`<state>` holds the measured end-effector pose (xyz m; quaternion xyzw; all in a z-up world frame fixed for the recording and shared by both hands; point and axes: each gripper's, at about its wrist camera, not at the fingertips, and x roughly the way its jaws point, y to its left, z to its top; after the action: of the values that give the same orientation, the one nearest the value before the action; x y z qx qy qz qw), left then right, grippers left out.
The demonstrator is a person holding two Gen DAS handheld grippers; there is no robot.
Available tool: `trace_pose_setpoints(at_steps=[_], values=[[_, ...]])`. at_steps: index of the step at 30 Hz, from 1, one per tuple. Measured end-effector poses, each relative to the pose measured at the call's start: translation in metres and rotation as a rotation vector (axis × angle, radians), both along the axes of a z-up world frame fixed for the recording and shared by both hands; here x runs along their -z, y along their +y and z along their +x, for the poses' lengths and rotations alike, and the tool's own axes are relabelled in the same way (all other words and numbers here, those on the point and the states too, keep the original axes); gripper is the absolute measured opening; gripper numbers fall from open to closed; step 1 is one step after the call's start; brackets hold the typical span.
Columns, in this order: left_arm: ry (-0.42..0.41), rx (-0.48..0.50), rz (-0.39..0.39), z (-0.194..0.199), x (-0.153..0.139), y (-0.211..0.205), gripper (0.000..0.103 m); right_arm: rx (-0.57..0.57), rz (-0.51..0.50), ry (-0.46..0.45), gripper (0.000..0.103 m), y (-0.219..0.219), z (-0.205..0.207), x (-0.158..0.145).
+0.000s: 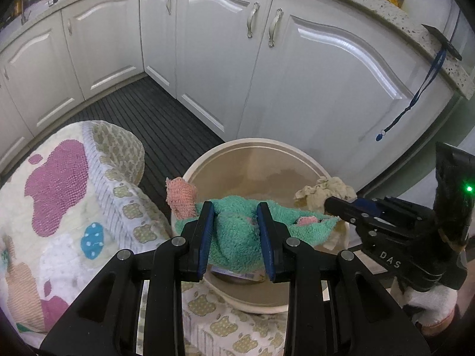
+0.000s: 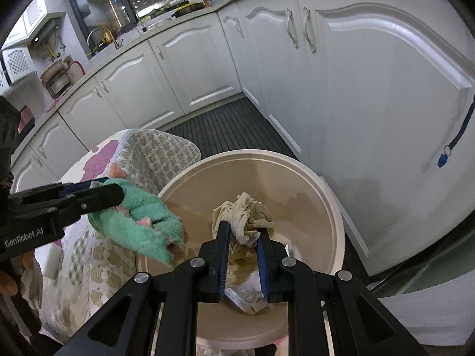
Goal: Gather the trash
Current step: 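Carry the green towel and beige tissue over the beige bin with both grippers, then open both grippers to drop the towel and tissue into the bin, then move both open grippers back over the table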
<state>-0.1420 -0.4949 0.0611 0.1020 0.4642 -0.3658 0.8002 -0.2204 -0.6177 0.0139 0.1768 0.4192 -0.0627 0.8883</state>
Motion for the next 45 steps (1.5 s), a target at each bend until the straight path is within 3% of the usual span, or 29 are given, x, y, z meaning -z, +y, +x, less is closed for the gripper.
trace_pose_setpoints(at_steps=[2, 4, 7, 9, 11, 16, 31, 45], values=[[0.016, -0.001, -0.003, 0.0, 0.003, -0.001, 0.028, 0.014, 0.019, 0.009, 0.032, -0.003, 0.002, 0.003], [0.028, -0.004, -0.017, 0.001, 0.004, 0.0, 0.03, 0.029, 0.032, 0.006, 0.04, -0.005, 0.003, 0.004], [0.047, -0.001, -0.04, 0.003, 0.004, 0.004, 0.032, 0.041, 0.046, -0.002, 0.04, -0.007, 0.002, 0.004], [0.057, -0.007, -0.051, 0.004, 0.002, 0.007, 0.048, 0.049, 0.051, -0.005, 0.04, -0.007, 0.0, 0.004], [0.063, -0.007, -0.065, 0.004, 0.0, 0.01, 0.051, 0.053, 0.049, -0.009, 0.04, -0.005, -0.001, 0.002], [0.059, -0.008, -0.065, -0.003, -0.006, 0.015, 0.051, 0.056, 0.049, -0.018, 0.04, -0.002, -0.003, -0.004], [-0.087, -0.037, -0.095, -0.041, -0.053, 0.057, 0.051, 0.002, -0.005, -0.095, 0.042, 0.04, -0.006, -0.044], [-0.19, -0.176, -0.105, -0.056, -0.085, 0.159, 0.051, -0.158, -0.014, -0.166, 0.044, 0.129, 0.003, -0.08]])
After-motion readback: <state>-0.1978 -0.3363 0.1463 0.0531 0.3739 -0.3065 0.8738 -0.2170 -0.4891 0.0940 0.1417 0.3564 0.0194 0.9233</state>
